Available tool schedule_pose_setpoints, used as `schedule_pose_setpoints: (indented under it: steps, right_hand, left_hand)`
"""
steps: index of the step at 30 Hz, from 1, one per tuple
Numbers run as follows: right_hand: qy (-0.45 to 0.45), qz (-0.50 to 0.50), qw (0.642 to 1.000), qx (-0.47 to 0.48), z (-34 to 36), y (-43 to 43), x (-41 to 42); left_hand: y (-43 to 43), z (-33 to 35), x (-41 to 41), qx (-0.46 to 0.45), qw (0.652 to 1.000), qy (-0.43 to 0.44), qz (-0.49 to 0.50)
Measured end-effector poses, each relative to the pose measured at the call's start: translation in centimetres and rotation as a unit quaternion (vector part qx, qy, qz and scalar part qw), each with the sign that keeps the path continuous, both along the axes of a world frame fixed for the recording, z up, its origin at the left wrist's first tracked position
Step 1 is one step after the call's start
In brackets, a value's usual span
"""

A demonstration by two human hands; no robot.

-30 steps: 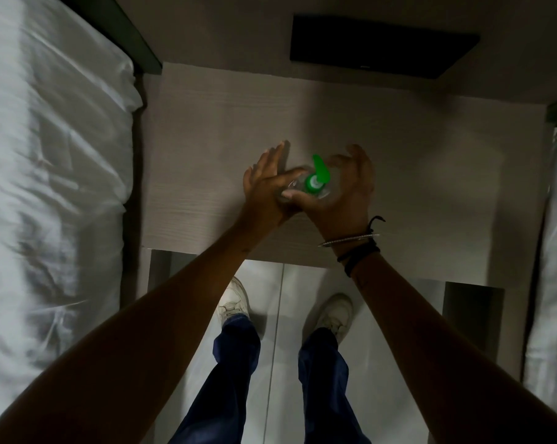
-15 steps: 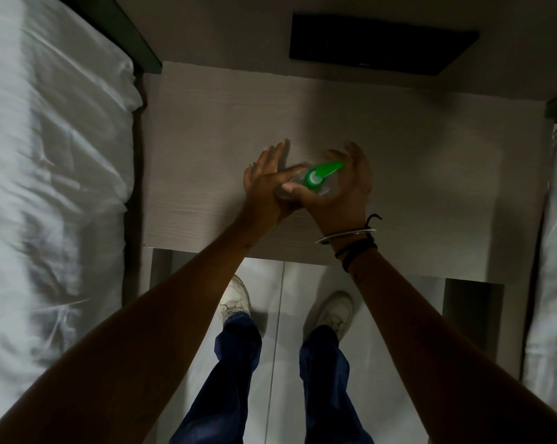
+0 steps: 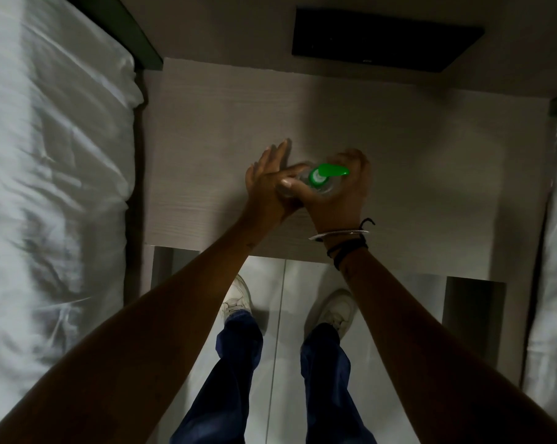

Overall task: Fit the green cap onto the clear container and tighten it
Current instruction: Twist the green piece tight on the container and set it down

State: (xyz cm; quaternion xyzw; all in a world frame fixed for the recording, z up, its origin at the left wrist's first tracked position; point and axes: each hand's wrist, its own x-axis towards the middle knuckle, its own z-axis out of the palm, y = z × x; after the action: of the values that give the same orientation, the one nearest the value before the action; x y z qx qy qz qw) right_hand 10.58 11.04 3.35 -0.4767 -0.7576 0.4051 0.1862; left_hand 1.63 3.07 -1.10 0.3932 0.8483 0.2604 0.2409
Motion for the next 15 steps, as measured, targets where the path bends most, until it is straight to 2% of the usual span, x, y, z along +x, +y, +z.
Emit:
schedule_pose_setpoints:
  steps: [4,10,15]
  right_hand:
    - [0.018,0.052,0.998,-0.017,-0.8,0.0,1.6]
    - [-0.006,0.015,0.999,0.029,-0.2,0.6,1.1]
    - [-0.010,0.064,0.998,0.014,0.1,0.7,0.8]
  left_hand:
    - [-0.3,-0.1,0.0,0.016,1.000,-0.018,0.005]
    - [-0.3,-0.1,0.0,0.022,1.000,-0.015,0.006]
    - [0.0,-0.1,0.0,-0.003,1.000,0.020,-0.003]
